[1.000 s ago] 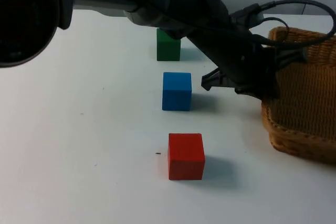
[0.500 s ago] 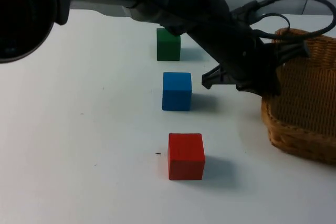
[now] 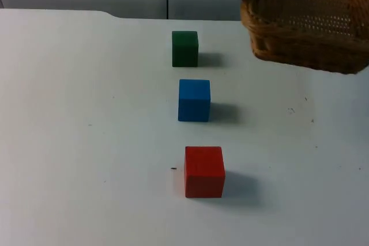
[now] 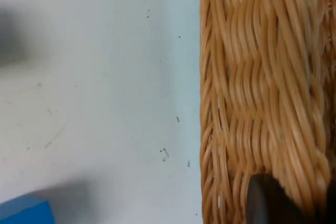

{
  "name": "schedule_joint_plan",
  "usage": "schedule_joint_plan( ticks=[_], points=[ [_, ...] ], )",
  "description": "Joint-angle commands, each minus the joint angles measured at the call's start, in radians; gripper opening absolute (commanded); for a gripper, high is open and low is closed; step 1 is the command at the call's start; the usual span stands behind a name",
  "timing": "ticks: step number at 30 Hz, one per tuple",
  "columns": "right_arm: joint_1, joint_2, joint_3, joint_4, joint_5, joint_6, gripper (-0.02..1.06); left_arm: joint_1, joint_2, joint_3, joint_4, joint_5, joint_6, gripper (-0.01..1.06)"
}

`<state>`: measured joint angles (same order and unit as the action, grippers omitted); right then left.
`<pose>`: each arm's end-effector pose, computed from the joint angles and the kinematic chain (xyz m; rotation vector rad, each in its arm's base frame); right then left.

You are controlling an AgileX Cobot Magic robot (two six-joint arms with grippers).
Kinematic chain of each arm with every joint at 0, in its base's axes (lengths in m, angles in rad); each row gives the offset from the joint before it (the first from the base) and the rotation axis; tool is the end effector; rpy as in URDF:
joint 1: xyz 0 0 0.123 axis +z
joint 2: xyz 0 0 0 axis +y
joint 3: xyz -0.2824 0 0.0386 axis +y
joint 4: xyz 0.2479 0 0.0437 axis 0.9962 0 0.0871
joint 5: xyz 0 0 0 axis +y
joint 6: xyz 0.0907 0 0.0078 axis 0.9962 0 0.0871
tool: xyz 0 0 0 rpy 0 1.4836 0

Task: Pick up the basket with the left hand and place the blue cube into the basket with the right hand.

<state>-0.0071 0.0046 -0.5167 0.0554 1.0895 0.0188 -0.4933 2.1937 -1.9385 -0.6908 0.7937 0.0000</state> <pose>-0.0073 0.0045 0.2796 0.0228 2.0604 0.0737 0.4221 -0.2739 0.2495 0.1949 2.5385 -1.0098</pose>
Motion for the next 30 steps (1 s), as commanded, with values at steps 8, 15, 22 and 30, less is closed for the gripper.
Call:
schedule_joint_plan(
  ticks=[8,15,22,30],
  points=[
    [0.004,-0.005,0.009,-0.007,-0.011,0.001,1.04,0.178,-0.311,0.465,-0.225,-0.058,0.275,0.00],
    [0.004,-0.005,0.009,-0.007,-0.011,0.001,1.04,0.436,-0.588,0.897,-0.488,-0.020,0.607,0.00],
    [0.004,-0.005,0.009,-0.007,-0.011,0.001,1.04,0.814,-0.768,1.159,-0.477,0.193,0.793,0.00],
    [0.004,-0.005,0.009,0.002,-0.015,-0.003,1.04,0.940,-0.777,1.216,-0.382,0.277,0.862,0.00]
  ],
)
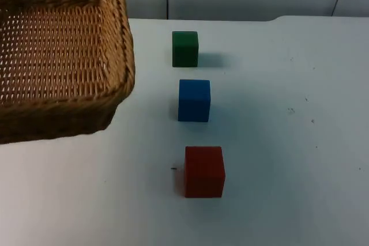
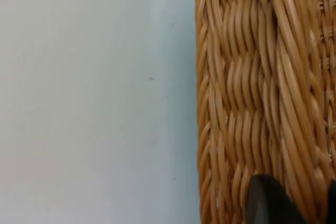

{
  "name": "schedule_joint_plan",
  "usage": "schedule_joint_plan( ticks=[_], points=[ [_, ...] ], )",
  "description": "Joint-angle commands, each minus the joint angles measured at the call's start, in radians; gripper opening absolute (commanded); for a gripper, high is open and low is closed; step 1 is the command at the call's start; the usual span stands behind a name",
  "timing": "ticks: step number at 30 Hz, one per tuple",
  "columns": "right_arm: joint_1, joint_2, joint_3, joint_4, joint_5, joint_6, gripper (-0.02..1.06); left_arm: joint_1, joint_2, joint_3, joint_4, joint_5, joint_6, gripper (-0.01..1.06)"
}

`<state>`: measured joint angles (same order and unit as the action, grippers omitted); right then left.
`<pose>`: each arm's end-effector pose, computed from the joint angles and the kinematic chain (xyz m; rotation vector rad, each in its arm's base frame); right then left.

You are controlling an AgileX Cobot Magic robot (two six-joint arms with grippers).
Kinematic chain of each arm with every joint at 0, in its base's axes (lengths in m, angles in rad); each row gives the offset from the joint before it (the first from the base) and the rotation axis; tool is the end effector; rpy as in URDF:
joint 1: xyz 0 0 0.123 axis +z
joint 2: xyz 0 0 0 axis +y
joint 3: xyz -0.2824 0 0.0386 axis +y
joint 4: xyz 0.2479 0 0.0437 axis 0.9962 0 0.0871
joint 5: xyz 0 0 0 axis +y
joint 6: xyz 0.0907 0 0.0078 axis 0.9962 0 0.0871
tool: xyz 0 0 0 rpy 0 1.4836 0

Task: Pick up the basket with the left hand and place the blue cube into the basket with the right hand.

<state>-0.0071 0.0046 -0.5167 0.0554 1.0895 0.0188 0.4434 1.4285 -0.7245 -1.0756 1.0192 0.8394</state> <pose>-0.0073 0.0045 0.2796 0.0228 2.0604 0.0737 0.2397 0.0382 0.2233 -0.2970 2.4642 -0.9863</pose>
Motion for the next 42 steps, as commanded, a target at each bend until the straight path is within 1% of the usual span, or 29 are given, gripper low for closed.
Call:
schedule_joint_plan(
  ticks=[1,3,4,6,8,11,15,16,20,21,22,23,26,27,28,30,32,34,35,37,38,39,40,42],
  points=[
    [0.004,-0.005,0.009,0.010,-0.014,-0.005,1.04,0.003,-0.012,0.002,0.044,0.052,0.023,0.00],
    [0.004,-0.005,0.000,0.060,-0.019,-0.045,1.04,0.003,-0.012,0.002,0.093,0.045,0.023,0.00],
    [0.004,-0.005,0.000,0.060,-0.019,-0.045,1.04,0.003,-0.012,0.002,0.093,0.045,0.023,0.00],
    [0.004,0.004,-0.021,0.119,-0.019,-0.066,1.04,0.006,-0.012,0.002,0.114,0.045,0.028,0.00],
    [0.004,0.062,-0.047,0.180,-0.032,-0.122,1.04,0.007,-0.012,0.002,0.126,0.053,0.053,0.00],
    [0.004,0.134,-0.077,0.220,-0.069,-0.165,1.04,0.019,-0.012,0.002,0.136,0.053,0.074,0.00],
    [0.004,0.343,-0.167,0.297,-0.155,-0.263,1.04,0.079,-0.012,0.002,0.129,0.055,0.078,0.00],
    [0.004,0.343,-0.167,0.297,-0.155,-0.263,1.04,0.079,-0.012,0.002,0.129,0.055,0.078,0.00],
    [0.004,0.590,-0.293,0.357,-0.180,-0.321,1.04,0.132,-0.012,0.000,0.075,0.077,0.144,0.00],
    [0.004,0.590,-0.293,0.357,-0.180,-0.321,1.04,0.132,-0.012,0.000,0.075,0.077,0.144,0.00],
    [0.004,0.691,-0.353,0.381,-0.190,-0.337,1.04,0.134,-0.008,-0.011,0.080,0.077,0.147,0.00],
    [0.004,0.747,-0.385,0.399,-0.190,-0.347,1.04,0.134,-0.002,-0.022,0.080,0.083,0.147,0.00],
    [0.004,0.925,-0.498,0.475,-0.190,-0.379,1.04,0.134,0.025,-0.068,0.080,0.135,0.148,0.00],
    [0.004,0.925,-0.498,0.475,-0.190,-0.379,1.04,0.134,0.025,-0.068,0.080,0.135,0.148,0.00],
    [0.006,0.985,-0.534,0.496,-0.190,-0.390,1.04,0.134,0.038,-0.083,0.080,0.152,0.148,0.00],
    [0.037,1.086,-0.592,0.502,-0.190,-0.384,1.04,0.134,0.055,-0.101,0.083,0.174,0.151,0.00],
    [0.104,1.187,-0.640,0.495,-0.197,-0.348,1.04,0.134,0.068,-0.110,0.088,0.179,0.153,0.00],
    [0.119,1.210,-0.645,0.495,-0.205,-0.346,1.04,0.134,0.072,-0.112,0.090,0.179,0.153,0.00],
    [0.168,1.246,-0.660,0.484,-0.228,-0.335,1.03,0.134,0.074,-0.112,0.092,0.177,0.155,0.00],
    [0.273,1.331,-0.679,0.427,-0.304,-0.274,1.03,0.134,0.074,-0.112,0.092,0.177,0.156,0.00],
    [0.337,1.390,-0.693,0.360,-0.352,-0.206,1.03,0.134,0.074,-0.112,0.092,0.175,0.155,0.00],
    [0.337,1.390,-0.693,0.360,-0.352,-0.206,1.03,0.134,0.074,-0.112,0.092,0.175,0.155,0.00],
    [0.379,1.435,-0.706,0.310,-0.373,-0.164,1.03,0.134,0.074,-0.112,0.094,0.175,0.155,0.00],
    [0.439,1.530,-0.737,0.249,-0.383,-0.082,1.03,0.134,0.074,-0.112,0.096,0.175,0.155,0.00]
  ],
)
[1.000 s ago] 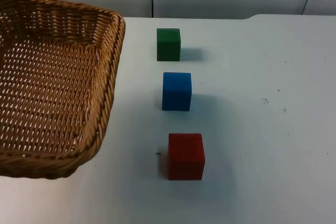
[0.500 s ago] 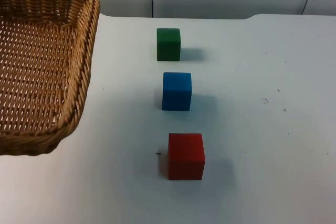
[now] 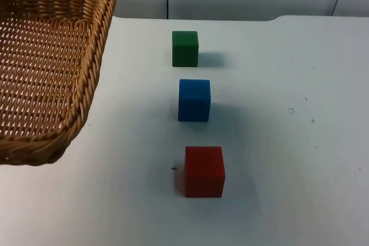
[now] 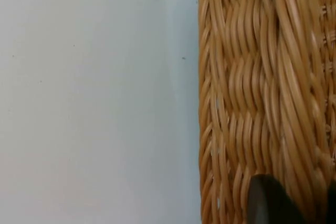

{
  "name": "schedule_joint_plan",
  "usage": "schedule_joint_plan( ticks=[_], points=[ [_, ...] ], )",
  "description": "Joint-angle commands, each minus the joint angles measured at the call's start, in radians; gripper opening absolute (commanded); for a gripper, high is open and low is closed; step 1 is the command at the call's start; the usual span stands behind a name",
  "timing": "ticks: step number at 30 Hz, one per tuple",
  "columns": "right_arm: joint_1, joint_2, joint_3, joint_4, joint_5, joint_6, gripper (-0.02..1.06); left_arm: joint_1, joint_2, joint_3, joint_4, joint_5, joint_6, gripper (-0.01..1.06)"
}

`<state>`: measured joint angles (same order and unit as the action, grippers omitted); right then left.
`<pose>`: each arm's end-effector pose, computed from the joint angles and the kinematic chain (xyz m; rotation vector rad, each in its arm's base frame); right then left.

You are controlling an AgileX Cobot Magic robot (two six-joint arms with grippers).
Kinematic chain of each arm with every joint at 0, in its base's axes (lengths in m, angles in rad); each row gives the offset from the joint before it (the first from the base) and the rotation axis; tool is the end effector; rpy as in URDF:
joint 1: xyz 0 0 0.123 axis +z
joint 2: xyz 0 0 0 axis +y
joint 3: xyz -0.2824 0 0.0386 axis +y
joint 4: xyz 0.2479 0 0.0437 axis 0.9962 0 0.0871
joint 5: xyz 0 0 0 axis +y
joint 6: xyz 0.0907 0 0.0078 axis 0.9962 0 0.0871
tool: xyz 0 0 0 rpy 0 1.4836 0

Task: Pick up the basket with the left hand and place the blue cube into the basket with the right hand.

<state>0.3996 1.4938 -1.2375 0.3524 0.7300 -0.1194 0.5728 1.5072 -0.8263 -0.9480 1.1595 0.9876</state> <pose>0.2911 0.1457 0.3193 -0.4156 2.4427 0.5236 0.2414 0.0750 0.2245 -0.0902 2.5182 -0.9421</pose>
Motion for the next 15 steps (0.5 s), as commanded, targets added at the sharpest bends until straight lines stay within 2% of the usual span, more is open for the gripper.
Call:
schedule_joint_plan(
  ticks=[1,8,9,15],
  points=[
    [0.055,0.086,-0.031,-0.049,-0.026,0.072,1.03,0.004,-0.005,-0.010,-0.029,0.035,0.007,0.00],
    [0.137,0.266,-0.089,-0.046,-0.085,0.153,1.03,0.004,-0.005,-0.010,-0.024,0.035,-0.003,0.00],
    [0.150,0.324,-0.109,-0.046,-0.109,0.190,1.03,0.004,-0.005,-0.010,-0.022,0.035,-0.003,0.00],
    [0.155,0.445,-0.167,-0.069,-0.097,0.285,1.03,0.004,-0.005,-0.010,-0.022,0.035,-0.015,0.00]
  ],
)
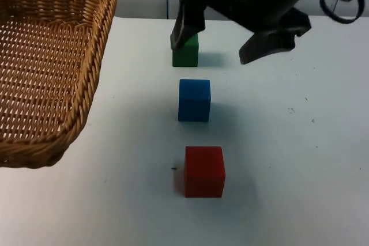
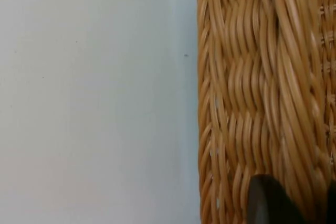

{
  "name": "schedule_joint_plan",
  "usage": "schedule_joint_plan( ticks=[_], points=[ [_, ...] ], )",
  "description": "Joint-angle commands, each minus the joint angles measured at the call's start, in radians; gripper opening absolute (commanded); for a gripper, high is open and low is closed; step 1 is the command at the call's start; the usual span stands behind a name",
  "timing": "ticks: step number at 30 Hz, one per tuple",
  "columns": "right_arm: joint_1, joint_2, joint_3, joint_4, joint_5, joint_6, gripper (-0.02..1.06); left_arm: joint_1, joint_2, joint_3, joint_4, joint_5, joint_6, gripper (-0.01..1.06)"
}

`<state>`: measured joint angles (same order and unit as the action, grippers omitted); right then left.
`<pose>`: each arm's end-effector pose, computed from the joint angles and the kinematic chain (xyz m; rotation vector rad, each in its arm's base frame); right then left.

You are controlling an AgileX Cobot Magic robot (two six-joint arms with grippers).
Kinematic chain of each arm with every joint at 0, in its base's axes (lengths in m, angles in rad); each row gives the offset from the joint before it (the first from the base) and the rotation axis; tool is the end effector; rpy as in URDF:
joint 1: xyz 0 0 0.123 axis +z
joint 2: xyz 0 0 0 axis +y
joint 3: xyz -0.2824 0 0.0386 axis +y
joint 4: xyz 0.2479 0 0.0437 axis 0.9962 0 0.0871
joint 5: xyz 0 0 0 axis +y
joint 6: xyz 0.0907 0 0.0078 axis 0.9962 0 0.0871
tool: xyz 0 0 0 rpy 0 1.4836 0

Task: Pick up the basket with the left hand and place the blue cube into the basket with the right hand.

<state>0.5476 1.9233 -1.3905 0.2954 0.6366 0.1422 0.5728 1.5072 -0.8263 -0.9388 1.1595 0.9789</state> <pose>0.3445 0.2285 0.2081 -0.2857 2.6998 0.5285 0.2409 0.0752 0.2240 -0.0948 2.5279 -0.9401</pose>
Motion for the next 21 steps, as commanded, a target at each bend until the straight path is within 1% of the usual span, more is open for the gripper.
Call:
schedule_joint_plan(
  ticks=[1,2,5,9,10,11,13,15,16,18,20,21],
  points=[
    [0.007,0.041,-0.024,-0.029,-0.002,0.049,1.03,0.004,-0.005,-0.010,-0.031,0.035,-0.007,0.00],
    [0.007,0.059,-0.033,-0.038,0.000,0.069,1.03,0.004,-0.005,-0.010,-0.031,0.035,-0.010,0.00],
    [0.007,0.087,-0.044,-0.048,-0.008,0.083,1.03,0.004,-0.005,-0.010,-0.031,0.033,-0.010,0.00],
    [0.007,0.137,-0.080,-0.175,-0.015,0.231,1.02,0.004,-0.005,-0.010,-0.035,0.027,-0.014,0.00],
    [0.007,0.137,-0.080,-0.175,-0.015,0.231,1.02,0.004,-0.005,-0.010,-0.035,0.027,-0.014,0.00],
    [0.007,0.151,-0.100,-0.189,-0.021,0.261,1.02,0.004,-0.005,-0.010,-0.035,0.027,-0.014,0.00],
    [0.007,0.187,-0.138,-0.197,-0.019,0.280,0.99,0.004,-0.005,-0.010,-0.037,0.027,-0.014,0.00],
    [0.011,0.218,-0.181,-0.199,0.006,0.280,0.97,0.004,-0.005,-0.010,-0.041,0.027,-0.014,0.00],
    [0.011,0.218,-0.181,-0.199,0.006,0.280,0.97,0.004,-0.005,-0.010,-0.041,0.027,-0.014,0.00],
    [0.019,0.257,-0.226,-0.205,0.041,0.283,0.97,0.004,-0.005,-0.010,-0.043,0.027,-0.014,0.00],
    [0.025,0.291,-0.266,-0.233,0.064,0.297,0.97,0.004,-0.005,-0.010,-0.043,0.027,-0.014,0.00],
    [0.025,0.291,-0.266,-0.233,0.064,0.297,0.97,0.004,-0.005,-0.010,-0.043,0.027,-0.014,0.00]
  ],
)
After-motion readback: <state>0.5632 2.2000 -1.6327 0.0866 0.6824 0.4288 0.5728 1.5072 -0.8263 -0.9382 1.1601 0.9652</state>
